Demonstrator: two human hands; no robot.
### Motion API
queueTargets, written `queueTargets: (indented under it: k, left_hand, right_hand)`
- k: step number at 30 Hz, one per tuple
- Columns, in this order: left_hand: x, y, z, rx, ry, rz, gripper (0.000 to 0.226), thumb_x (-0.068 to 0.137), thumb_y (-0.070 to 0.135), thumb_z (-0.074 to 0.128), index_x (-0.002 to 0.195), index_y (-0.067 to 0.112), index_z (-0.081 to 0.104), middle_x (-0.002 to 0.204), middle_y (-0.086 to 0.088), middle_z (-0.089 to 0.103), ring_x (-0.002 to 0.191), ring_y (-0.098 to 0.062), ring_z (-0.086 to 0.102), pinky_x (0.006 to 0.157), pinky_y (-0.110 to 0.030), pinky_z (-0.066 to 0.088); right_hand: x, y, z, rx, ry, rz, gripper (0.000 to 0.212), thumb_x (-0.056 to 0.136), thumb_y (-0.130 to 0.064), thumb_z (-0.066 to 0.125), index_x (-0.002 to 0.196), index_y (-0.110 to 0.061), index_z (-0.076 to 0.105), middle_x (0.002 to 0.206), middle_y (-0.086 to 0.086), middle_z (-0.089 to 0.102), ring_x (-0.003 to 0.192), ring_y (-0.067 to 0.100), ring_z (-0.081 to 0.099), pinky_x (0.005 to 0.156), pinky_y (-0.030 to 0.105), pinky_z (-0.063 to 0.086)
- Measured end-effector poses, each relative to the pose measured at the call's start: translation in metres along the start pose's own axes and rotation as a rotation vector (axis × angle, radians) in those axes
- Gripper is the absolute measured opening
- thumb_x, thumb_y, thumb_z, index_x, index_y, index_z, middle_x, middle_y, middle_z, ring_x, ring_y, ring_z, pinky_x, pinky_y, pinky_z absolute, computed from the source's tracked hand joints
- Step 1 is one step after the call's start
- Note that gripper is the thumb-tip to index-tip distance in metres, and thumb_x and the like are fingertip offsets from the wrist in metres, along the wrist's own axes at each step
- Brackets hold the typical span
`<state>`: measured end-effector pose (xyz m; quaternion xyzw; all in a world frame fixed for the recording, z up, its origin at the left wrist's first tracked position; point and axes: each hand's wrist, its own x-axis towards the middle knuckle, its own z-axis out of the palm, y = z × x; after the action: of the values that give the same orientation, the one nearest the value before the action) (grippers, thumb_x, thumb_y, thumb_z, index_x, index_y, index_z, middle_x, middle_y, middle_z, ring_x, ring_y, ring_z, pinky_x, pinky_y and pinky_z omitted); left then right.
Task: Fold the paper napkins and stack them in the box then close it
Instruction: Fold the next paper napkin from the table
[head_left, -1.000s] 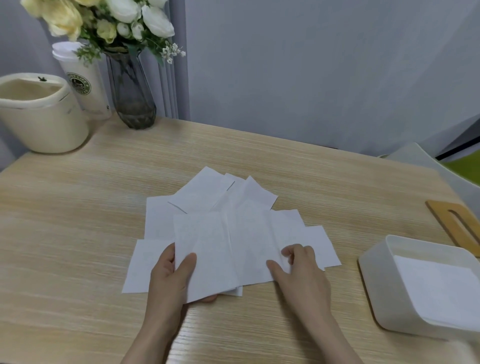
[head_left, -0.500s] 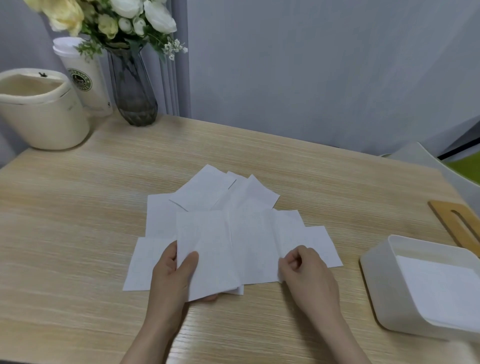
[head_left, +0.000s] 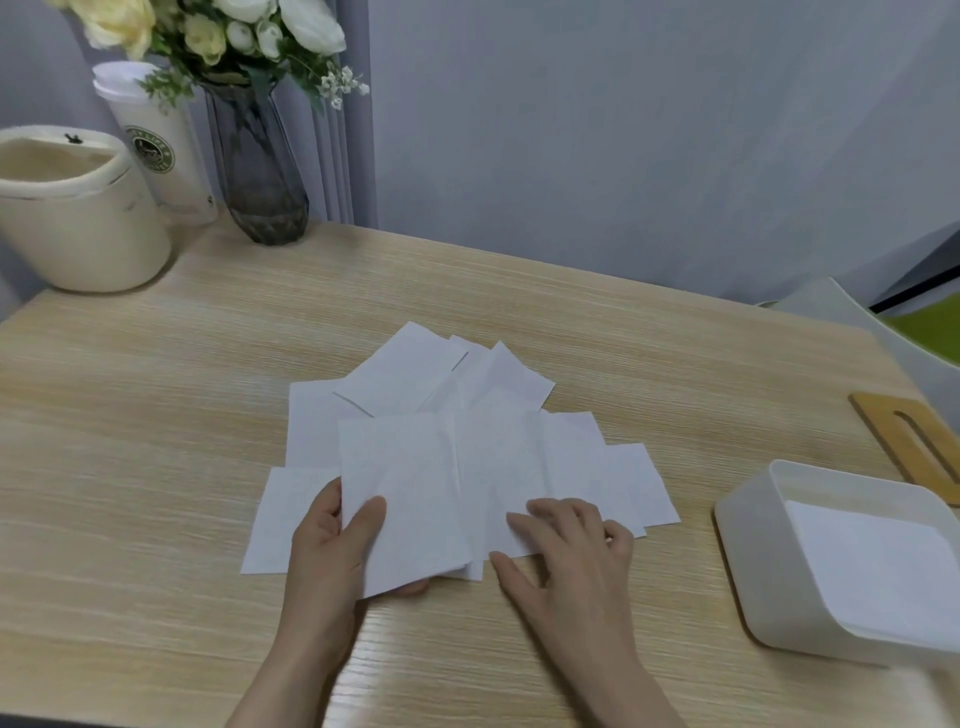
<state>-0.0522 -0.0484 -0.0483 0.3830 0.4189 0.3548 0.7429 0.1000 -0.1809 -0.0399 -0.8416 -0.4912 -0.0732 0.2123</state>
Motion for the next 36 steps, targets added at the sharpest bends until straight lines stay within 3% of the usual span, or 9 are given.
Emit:
queueTargets:
  k: [10,15,21,25,28,29,32,36]
  left_hand:
    - [0.000,0.001,0.000,-0.004,-0.020,-0.006,0.024,0.092,0.009,0.060,0.115,0.017,0.063,0.102,-0.006,0.073,0.082,-0.033,0.073,0.053,-0.052,0.056]
    - [-0.001,0.002,0.001,-0.018,-0.031,-0.008,0.022,0.093,0.007,0.058,0.113,0.016,0.064,0.099,-0.007,0.073,0.080,-0.034,0.073,0.051,-0.051,0.056]
    - [-0.002,0.002,0.002,-0.023,-0.038,0.012,0.020,0.095,0.004,0.056,0.109,0.015,0.065,0.097,-0.009,0.072,0.073,-0.033,0.072,0.049,-0.057,0.055]
    - [-0.001,0.001,0.001,-0.006,-0.032,0.006,0.023,0.094,0.006,0.057,0.114,0.015,0.063,0.099,-0.008,0.073,0.078,-0.036,0.072,0.050,-0.054,0.056]
    - [0.000,0.000,0.001,-0.001,-0.030,0.002,0.024,0.094,0.006,0.057,0.115,0.015,0.063,0.100,-0.008,0.073,0.078,-0.036,0.073,0.050,-0.052,0.055]
    - [0.000,0.000,0.001,-0.001,-0.031,0.002,0.024,0.094,0.006,0.057,0.115,0.015,0.063,0.099,-0.008,0.073,0.077,-0.036,0.073,0.051,-0.053,0.055]
    - [0.000,0.000,0.002,-0.002,-0.034,0.004,0.023,0.094,0.005,0.057,0.114,0.016,0.063,0.099,-0.008,0.073,0.076,-0.035,0.072,0.051,-0.055,0.055]
    - [0.000,0.000,0.002,0.004,-0.031,0.009,0.023,0.095,0.005,0.056,0.113,0.015,0.064,0.098,-0.009,0.073,0.075,-0.035,0.072,0.051,-0.056,0.055]
  right_hand:
    - [0.009,-0.008,0.003,0.002,0.020,0.023,0.013,0.071,-0.027,0.074,0.083,-0.028,0.067,0.090,-0.012,0.061,0.088,0.011,0.055,0.078,0.029,0.026]
    - [0.009,-0.008,-0.001,0.031,-0.010,0.048,0.032,0.068,-0.008,0.079,0.094,-0.023,0.068,0.089,-0.010,0.062,0.081,0.016,0.057,0.066,0.028,0.041]
    - [0.011,-0.001,-0.005,0.188,-0.018,0.134,0.054,0.073,0.010,0.061,0.119,-0.019,0.061,0.093,-0.010,0.060,0.087,0.015,0.057,0.069,0.030,0.047]
    - [0.009,0.000,-0.006,0.200,-0.038,0.165,0.043,0.075,0.000,0.066,0.113,-0.022,0.064,0.090,-0.012,0.058,0.089,0.013,0.055,0.066,0.028,0.045]
    - [0.012,-0.005,-0.009,0.219,0.018,0.231,0.011,0.084,-0.021,0.069,0.091,-0.028,0.065,0.080,-0.015,0.058,0.080,0.007,0.055,0.061,0.024,0.042]
    - [0.015,-0.006,-0.010,0.225,0.035,0.267,0.009,0.086,-0.029,0.066,0.080,-0.030,0.060,0.072,-0.014,0.056,0.072,0.006,0.052,0.057,0.023,0.039]
    - [0.020,-0.003,-0.012,0.299,0.068,0.393,0.040,0.089,-0.037,0.061,0.058,-0.023,0.038,0.051,-0.007,0.040,0.051,0.010,0.039,0.049,0.027,0.031]
    - [0.022,0.006,-0.022,0.626,0.150,0.558,0.026,0.089,-0.026,0.063,0.066,-0.020,0.054,0.047,-0.010,0.036,0.047,0.008,0.034,0.050,0.026,0.030]
